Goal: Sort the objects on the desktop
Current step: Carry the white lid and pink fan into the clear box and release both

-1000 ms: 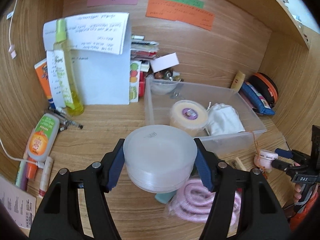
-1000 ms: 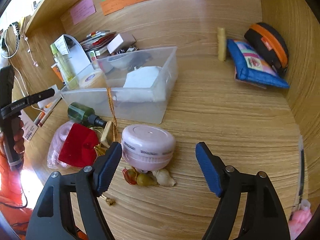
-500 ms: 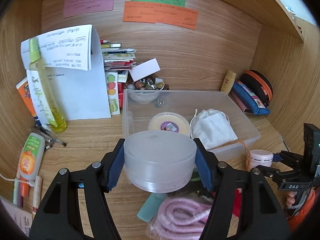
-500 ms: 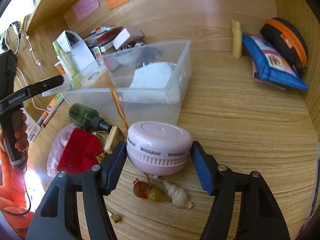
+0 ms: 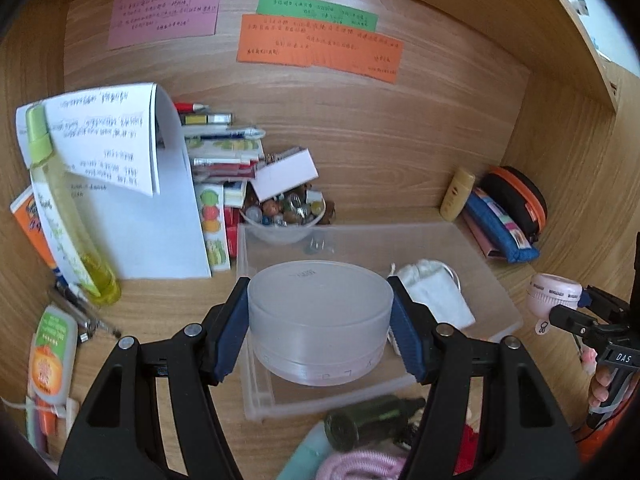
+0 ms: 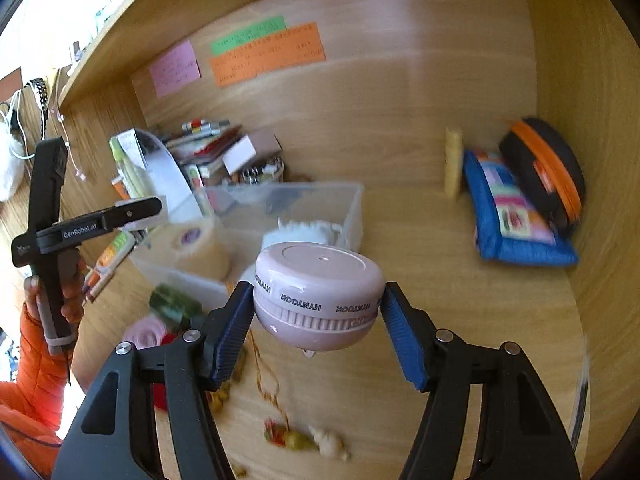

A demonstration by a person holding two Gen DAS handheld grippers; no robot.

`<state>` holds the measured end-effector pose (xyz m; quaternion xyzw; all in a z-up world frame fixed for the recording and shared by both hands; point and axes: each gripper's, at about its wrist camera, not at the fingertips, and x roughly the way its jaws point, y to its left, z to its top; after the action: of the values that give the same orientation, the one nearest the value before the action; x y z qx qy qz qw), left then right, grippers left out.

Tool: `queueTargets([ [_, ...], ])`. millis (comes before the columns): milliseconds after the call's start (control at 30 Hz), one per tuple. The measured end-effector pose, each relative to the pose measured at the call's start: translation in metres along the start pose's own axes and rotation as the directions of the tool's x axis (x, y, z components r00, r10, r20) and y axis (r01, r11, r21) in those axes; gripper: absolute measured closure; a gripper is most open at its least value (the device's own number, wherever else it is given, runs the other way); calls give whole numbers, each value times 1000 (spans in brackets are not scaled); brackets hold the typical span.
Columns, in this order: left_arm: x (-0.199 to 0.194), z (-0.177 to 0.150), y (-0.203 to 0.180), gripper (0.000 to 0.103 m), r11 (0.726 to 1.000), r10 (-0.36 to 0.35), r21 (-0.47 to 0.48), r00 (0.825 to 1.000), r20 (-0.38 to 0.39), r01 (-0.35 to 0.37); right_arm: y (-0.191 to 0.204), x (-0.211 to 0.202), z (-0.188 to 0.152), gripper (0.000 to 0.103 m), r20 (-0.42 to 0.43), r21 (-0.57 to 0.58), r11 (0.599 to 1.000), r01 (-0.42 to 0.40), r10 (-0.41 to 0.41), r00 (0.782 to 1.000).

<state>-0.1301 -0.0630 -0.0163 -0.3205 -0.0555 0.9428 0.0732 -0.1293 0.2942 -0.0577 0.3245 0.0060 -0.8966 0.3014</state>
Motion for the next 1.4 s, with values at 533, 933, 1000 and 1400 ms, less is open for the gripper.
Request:
queueTargets([
  [533,55,35,19,38,1000,10,-9,999,-38,-10,29,80,64,42,-45,-93,993,-67,63,997],
  [933,84,20,16,38,1000,-5,-7,995,-101,4,31,127,59,42,-144,-72,996,-50,39,989],
  [1000,84,19,14,38,1000,-7,-10,996,-93,6,29,130,58,42,-153,-68,997,-47,36,988],
  [1400,108,16,-3,38,999,30,15,992,-125,-28,28,140,54,41,-168,-92,995,24,-39,985],
])
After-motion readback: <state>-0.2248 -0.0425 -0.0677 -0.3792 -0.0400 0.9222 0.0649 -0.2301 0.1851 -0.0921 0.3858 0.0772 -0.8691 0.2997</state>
